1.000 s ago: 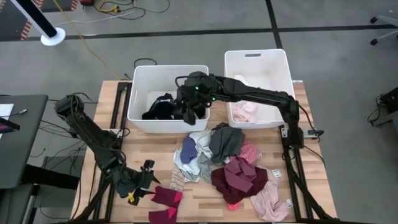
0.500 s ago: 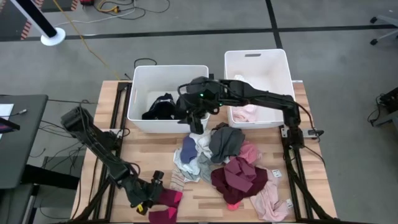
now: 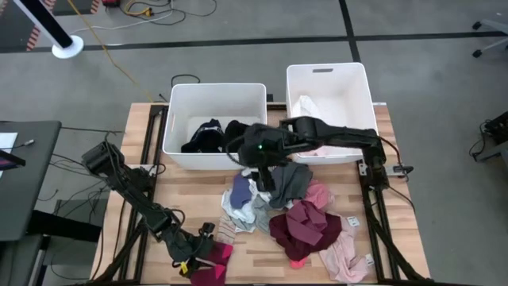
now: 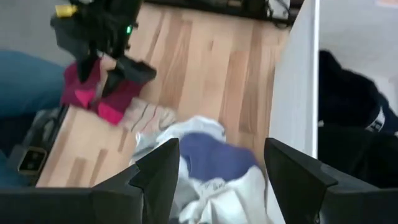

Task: Sort clothes
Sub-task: Put the red sock into the right white laundry organizer

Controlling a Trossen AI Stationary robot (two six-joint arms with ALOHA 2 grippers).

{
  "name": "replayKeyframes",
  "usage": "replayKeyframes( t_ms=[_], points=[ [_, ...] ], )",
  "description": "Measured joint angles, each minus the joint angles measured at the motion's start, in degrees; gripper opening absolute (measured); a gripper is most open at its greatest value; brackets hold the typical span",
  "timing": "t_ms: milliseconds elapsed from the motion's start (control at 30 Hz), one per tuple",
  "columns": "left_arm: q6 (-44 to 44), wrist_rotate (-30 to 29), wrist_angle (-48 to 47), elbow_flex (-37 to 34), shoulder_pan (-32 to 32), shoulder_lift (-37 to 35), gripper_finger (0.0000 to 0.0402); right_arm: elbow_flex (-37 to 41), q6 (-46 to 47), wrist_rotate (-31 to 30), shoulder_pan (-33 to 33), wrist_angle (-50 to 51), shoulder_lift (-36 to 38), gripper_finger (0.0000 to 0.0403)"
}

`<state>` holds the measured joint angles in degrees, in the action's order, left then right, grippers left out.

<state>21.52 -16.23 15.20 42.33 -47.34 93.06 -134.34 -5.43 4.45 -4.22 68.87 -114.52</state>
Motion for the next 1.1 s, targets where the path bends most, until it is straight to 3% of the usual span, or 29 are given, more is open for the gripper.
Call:
replayKeyframes(
  t_ms=[233,567,767,967,1100],
  points=[
    [1.0,-0.6,-7.0,0.0,1.4,0.0,0.0237,0.0,1.3,-0.3,-4.5,4.5,0.0,0.0248],
    [-2.1,-0.3,-8.5,0.0,1.9,0.0,0.0226,0.0,2.4,-1.6,-12.3,6.2,0.0,0.0248],
    [-3.3,-0.2,-8.1,0.0,1.9,0.9,0.0209,0.0,3.0,-2.4,-15.8,6.1,0.0,0.0248],
    [-3.2,1.0,-4.5,0.1,1.9,6.9,0.02,0.0,4.1,-6.2,-18.3,6.2,0.0,0.0248],
    [-3.6,0.5,-3.3,0.1,1.9,7.7,0.0174,0.0,4.8,-6.6,-19.3,6.1,0.0,0.0245]
  ],
)
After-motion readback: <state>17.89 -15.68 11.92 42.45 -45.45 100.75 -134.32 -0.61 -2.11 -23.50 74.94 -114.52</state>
